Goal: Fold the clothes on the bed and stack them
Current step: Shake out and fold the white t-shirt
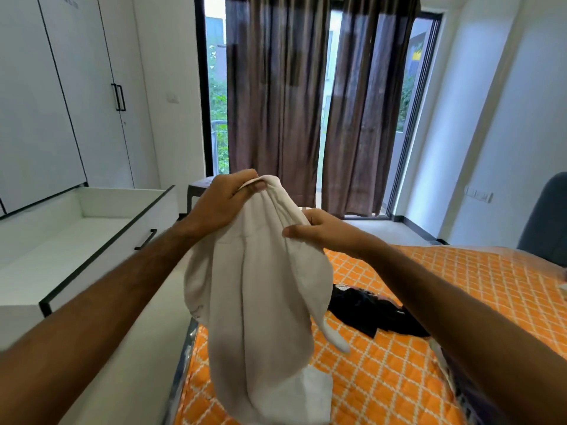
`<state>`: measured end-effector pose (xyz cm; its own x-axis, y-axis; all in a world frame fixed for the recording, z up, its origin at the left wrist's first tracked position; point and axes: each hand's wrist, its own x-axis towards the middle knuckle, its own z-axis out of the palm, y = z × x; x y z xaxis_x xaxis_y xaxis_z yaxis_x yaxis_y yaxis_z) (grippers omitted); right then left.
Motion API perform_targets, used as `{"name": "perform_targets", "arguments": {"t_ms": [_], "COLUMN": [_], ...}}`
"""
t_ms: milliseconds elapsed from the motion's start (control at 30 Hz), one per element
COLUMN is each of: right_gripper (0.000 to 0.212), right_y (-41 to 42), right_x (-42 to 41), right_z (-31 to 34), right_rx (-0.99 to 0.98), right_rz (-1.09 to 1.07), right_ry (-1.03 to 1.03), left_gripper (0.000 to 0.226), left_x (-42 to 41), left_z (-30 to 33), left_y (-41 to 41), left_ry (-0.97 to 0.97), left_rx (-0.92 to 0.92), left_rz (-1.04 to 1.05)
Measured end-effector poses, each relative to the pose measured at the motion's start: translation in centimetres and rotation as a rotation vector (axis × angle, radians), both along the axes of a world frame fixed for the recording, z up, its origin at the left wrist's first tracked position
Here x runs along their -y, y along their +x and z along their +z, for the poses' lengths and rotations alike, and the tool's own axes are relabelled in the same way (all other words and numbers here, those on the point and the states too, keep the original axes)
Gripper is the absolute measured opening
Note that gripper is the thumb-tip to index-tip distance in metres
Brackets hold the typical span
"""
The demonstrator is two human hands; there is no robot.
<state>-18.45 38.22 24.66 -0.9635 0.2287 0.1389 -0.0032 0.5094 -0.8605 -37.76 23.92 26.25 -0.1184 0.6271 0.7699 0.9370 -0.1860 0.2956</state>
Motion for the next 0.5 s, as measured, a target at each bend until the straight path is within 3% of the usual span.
{"name": "perform_targets", "arguments": {"t_ms": [133,233,300,400,500], "right_gripper": [0.032,0.023,0.020,0.016,0.025], "right_y": [0.1,0.0,-0.5,-1.3,-1.6], "right_x": [0.1,0.2,1.0,1.9,1.9], "right_z": [-1.2,-2.6,-3.7,-5.0,-5.4], "right_rx": [-0.044,-0.089,-0.140,-0.222,-0.284], "right_rz": [-0.038,-0.062,-0.110,-0.190,-0.351], "right_ry": [0.012,-0.157,-0.281,-0.413,-0.453], "left_gripper": [0.026,0.019,0.019,0.041,0.048], "left_x": [-0.6,-0.9,-0.5,0.6,1.7], "left_z": [-0.9,-2.4,-4.0,-6.3,-8.0], "left_y": [-1.1,-2.2,-1.2,2.0,4.1], "left_ry": [0.019,-0.073,-0.162,-0.397,-0.536], "left_rx": [-0.012,-0.107,0.081,0.512,0.664], "left_rz": [0.170,0.372,0.339,0.071,-0.023]}}
